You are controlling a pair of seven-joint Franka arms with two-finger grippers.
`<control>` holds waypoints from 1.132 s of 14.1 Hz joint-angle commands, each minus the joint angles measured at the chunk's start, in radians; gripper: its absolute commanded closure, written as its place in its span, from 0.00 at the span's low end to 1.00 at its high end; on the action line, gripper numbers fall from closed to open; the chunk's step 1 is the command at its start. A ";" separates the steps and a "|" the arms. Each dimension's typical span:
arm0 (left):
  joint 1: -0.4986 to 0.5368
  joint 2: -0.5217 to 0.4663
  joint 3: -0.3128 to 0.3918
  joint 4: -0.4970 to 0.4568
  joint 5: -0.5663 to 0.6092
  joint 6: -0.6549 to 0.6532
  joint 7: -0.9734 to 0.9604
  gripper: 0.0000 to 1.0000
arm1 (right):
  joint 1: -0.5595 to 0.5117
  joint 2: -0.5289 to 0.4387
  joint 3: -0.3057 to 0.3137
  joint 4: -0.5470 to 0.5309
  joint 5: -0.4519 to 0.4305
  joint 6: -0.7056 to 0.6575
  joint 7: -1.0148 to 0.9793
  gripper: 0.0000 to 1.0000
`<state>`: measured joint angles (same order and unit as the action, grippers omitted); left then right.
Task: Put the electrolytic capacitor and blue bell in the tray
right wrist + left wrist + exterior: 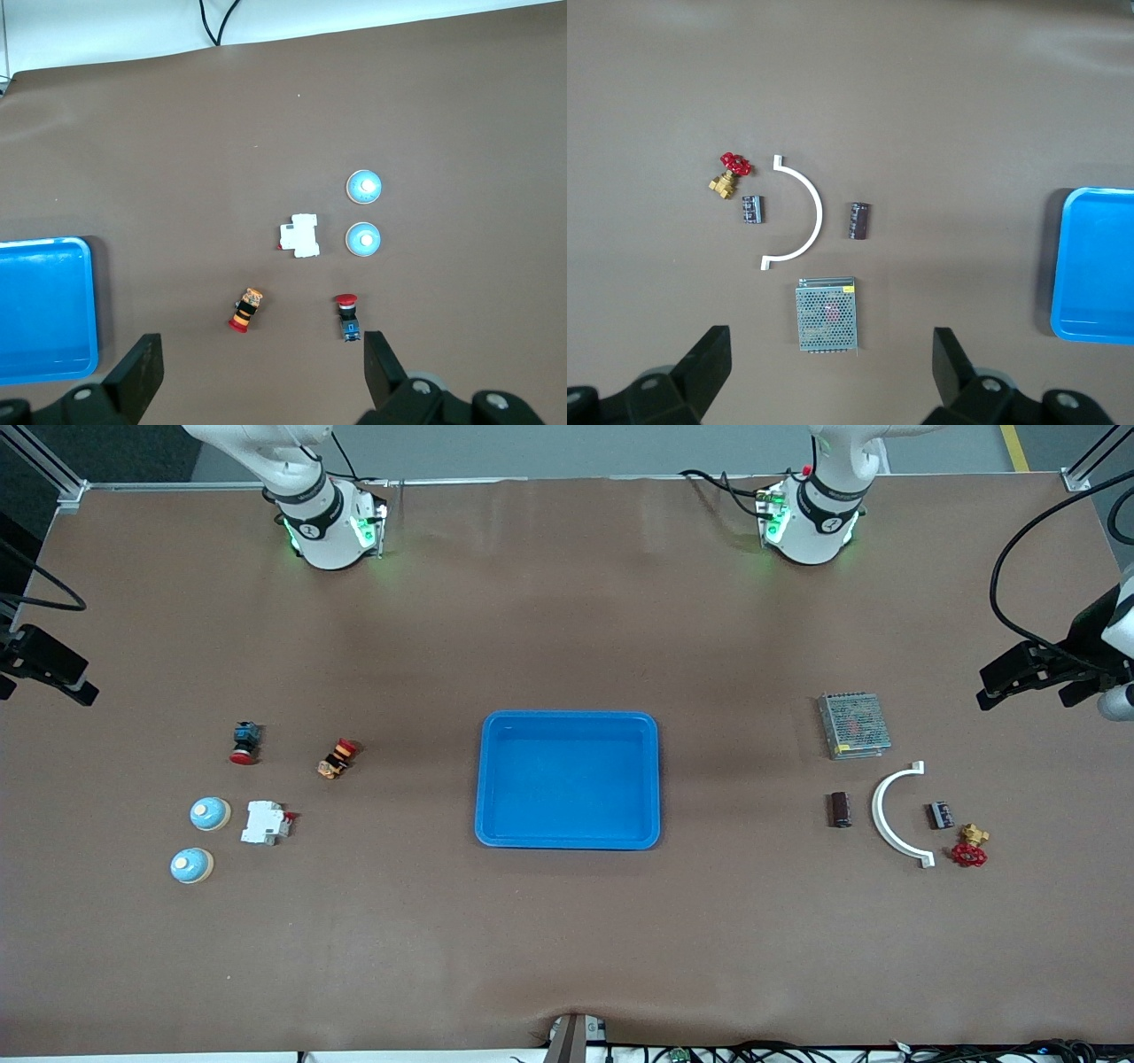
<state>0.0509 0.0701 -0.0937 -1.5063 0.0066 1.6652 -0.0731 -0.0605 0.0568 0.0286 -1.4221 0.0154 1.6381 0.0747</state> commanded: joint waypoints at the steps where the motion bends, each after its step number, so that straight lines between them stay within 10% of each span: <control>1: 0.003 -0.003 0.003 0.000 -0.014 0.002 0.007 0.00 | -0.009 -0.008 0.005 -0.008 0.014 0.006 0.013 0.00; 16: 0.038 0.052 0.005 -0.018 -0.014 0.002 0.026 0.00 | -0.024 0.004 0.004 -0.187 0.021 0.152 0.007 0.00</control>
<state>0.0821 0.0986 -0.0883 -1.5218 0.0066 1.6658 -0.0728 -0.0670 0.0624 0.0265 -1.5292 0.0193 1.7381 0.0748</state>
